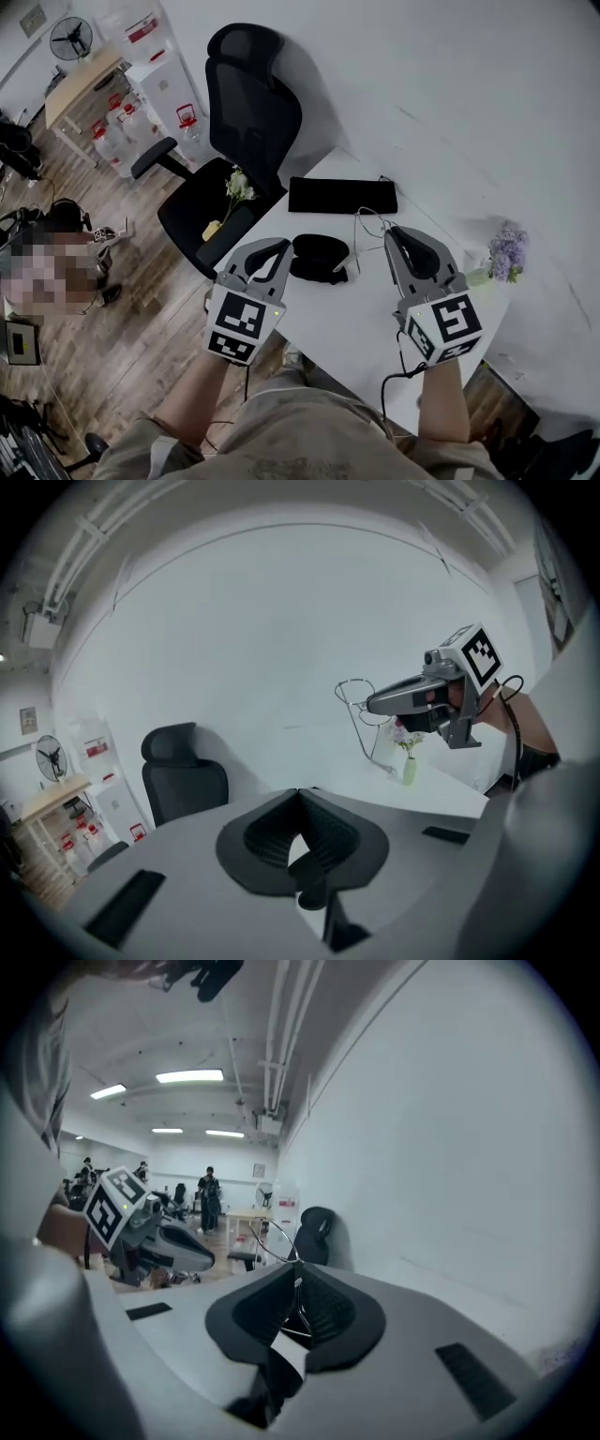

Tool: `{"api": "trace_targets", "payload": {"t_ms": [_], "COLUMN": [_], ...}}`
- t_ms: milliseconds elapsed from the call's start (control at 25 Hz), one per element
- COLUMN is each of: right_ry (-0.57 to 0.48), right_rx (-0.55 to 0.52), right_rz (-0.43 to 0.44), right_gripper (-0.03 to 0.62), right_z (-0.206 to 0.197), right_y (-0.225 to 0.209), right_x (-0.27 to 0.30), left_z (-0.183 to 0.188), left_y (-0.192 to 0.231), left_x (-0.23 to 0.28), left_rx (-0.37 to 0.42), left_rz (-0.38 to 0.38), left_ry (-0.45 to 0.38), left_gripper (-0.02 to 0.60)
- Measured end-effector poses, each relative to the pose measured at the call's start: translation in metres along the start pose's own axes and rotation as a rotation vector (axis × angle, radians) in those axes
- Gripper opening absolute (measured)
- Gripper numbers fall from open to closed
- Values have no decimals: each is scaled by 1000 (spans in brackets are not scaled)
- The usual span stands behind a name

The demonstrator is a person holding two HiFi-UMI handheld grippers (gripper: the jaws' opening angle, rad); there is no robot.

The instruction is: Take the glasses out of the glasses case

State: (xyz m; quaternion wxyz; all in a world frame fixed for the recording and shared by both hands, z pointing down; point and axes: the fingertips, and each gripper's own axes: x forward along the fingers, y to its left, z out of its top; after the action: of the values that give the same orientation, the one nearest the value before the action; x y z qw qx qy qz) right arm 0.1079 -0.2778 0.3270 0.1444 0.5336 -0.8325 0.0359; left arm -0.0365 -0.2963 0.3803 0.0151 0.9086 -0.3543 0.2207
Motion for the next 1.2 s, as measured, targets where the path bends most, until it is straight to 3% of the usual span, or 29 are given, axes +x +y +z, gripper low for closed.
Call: {"api": "trace_targets", "payload": {"t_ms": [200,480,960,1200], "right_ry": [-135,-218,-101,-99], "right_rx": [33,40,92,91], "right_rz": [-97,-174,-202,-214], "right_gripper": [48,48,48,48], "right_z": [38,57,-3,-7], "right_y": [-12,-9,4,-4], "right_x": [-57,-122,-175,-181], "left_z": [48,84,77,81], "left_y": [-7,-27,-98,-108], "left_x": [-26,-53,-50,-46], "left_rx": [58,83,80,91], "left_rz": [38,31,-114,-129], "left_ry": [-101,-198,-180,-177], "left_gripper": [17,17,17,17]}}
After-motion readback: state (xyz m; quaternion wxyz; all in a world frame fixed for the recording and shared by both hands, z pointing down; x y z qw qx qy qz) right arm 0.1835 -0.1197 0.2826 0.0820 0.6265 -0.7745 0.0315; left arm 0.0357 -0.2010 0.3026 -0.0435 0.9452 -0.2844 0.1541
